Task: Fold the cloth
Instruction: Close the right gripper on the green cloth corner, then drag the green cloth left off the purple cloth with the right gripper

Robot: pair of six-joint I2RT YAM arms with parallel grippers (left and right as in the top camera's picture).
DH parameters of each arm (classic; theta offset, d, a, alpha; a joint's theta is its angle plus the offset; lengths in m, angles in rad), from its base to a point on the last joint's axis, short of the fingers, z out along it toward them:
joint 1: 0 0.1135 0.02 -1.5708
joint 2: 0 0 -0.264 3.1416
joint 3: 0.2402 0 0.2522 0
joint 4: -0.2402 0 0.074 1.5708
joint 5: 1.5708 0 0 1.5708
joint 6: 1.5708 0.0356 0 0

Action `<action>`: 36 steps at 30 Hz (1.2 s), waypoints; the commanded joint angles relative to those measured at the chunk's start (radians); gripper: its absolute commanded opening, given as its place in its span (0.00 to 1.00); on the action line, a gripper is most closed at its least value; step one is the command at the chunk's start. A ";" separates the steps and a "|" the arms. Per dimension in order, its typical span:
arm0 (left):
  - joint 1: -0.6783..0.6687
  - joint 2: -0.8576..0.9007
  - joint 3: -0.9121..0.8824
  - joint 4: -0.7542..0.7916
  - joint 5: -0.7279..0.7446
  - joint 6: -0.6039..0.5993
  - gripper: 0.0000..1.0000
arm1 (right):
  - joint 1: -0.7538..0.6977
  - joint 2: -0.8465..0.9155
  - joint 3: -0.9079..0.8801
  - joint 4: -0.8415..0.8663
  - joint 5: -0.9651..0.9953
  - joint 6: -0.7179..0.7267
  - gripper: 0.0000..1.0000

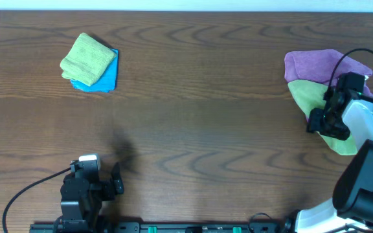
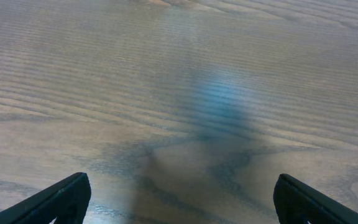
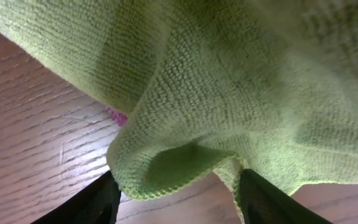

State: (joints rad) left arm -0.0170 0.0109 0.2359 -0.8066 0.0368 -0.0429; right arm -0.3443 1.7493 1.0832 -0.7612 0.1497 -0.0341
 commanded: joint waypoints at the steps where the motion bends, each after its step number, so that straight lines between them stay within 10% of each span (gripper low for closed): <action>1: -0.004 -0.006 -0.005 -0.012 -0.018 0.021 0.95 | -0.002 0.000 -0.004 0.006 0.023 -0.008 0.63; 20: -0.004 -0.006 -0.005 -0.012 -0.018 0.021 0.95 | -0.043 0.056 -0.006 0.006 0.063 -0.027 0.54; 25: -0.004 -0.006 -0.005 -0.012 -0.018 0.021 0.95 | -0.043 0.063 -0.016 0.002 0.056 -0.027 0.03; 36: -0.004 -0.006 -0.005 -0.012 -0.018 0.021 0.95 | 0.083 0.064 -0.018 -0.036 -0.254 -0.027 0.01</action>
State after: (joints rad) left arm -0.0170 0.0109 0.2359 -0.8066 0.0368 -0.0429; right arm -0.3370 1.7935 1.0710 -0.7956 0.0456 -0.0601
